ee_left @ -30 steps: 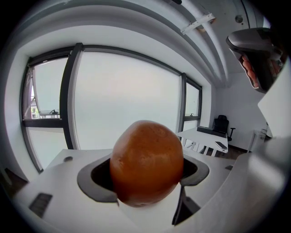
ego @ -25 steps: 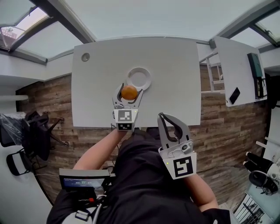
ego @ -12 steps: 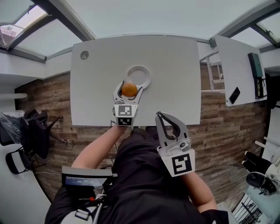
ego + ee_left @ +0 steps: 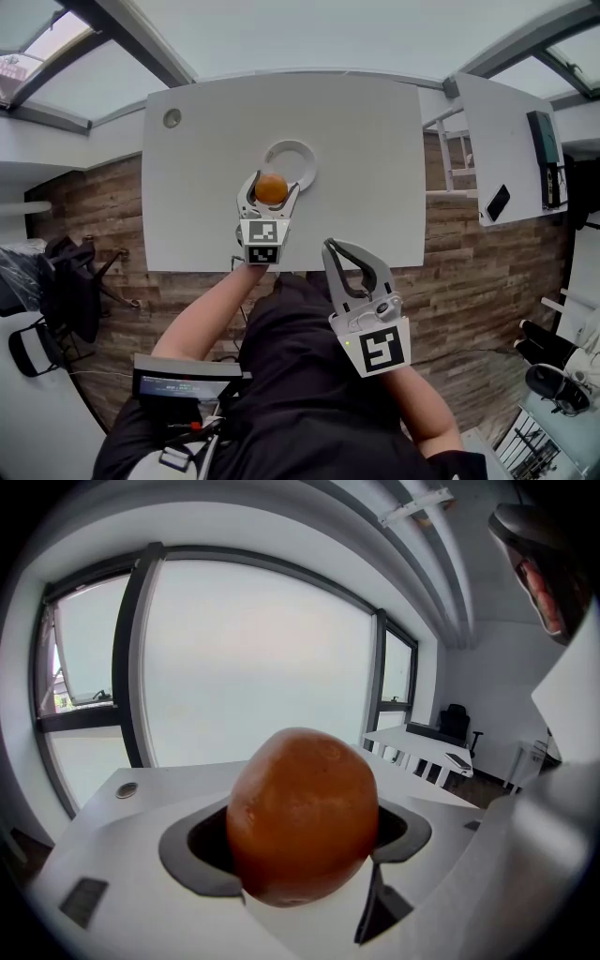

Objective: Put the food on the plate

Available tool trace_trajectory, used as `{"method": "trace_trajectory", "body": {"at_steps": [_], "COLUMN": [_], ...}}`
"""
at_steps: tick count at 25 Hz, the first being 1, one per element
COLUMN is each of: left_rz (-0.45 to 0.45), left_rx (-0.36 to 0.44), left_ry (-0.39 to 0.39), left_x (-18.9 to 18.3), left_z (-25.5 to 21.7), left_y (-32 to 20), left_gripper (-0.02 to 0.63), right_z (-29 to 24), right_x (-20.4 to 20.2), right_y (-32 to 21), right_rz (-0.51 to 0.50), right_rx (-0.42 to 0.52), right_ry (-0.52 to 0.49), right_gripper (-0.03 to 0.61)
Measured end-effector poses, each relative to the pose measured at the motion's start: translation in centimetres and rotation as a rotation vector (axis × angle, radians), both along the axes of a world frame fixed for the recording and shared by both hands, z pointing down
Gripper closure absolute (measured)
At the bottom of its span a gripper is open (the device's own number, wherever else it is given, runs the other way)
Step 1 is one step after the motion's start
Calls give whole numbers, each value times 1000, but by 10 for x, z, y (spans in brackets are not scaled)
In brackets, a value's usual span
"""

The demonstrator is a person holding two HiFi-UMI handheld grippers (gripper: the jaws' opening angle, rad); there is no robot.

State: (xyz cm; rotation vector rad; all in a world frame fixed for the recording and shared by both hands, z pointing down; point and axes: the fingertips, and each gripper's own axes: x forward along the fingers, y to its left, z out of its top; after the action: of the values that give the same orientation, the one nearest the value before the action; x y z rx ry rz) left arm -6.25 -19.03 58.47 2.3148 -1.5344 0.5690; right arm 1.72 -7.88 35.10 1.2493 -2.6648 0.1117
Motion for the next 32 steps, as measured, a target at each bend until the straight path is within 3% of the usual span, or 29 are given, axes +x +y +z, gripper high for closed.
{"method": "trace_trajectory", "body": {"at_steps": [20, 25, 32], "left_rz": [8, 44, 45], "left_rx": [-88, -62, -127], "left_ry": [-7, -24, -20], "left_x": [3, 4, 1], "left_z": [27, 40, 57], "left_y": [-16, -21, -20], "left_gripper": [241, 241, 241], "right_z": [9, 13, 23], "right_x": [-1, -4, -4], "right_y": [-19, -24, -26], "right_rz": [54, 65, 70], "right_rx": [-19, -17, -40], "right_ry": [3, 9, 24], "right_gripper": [571, 571, 571]}}
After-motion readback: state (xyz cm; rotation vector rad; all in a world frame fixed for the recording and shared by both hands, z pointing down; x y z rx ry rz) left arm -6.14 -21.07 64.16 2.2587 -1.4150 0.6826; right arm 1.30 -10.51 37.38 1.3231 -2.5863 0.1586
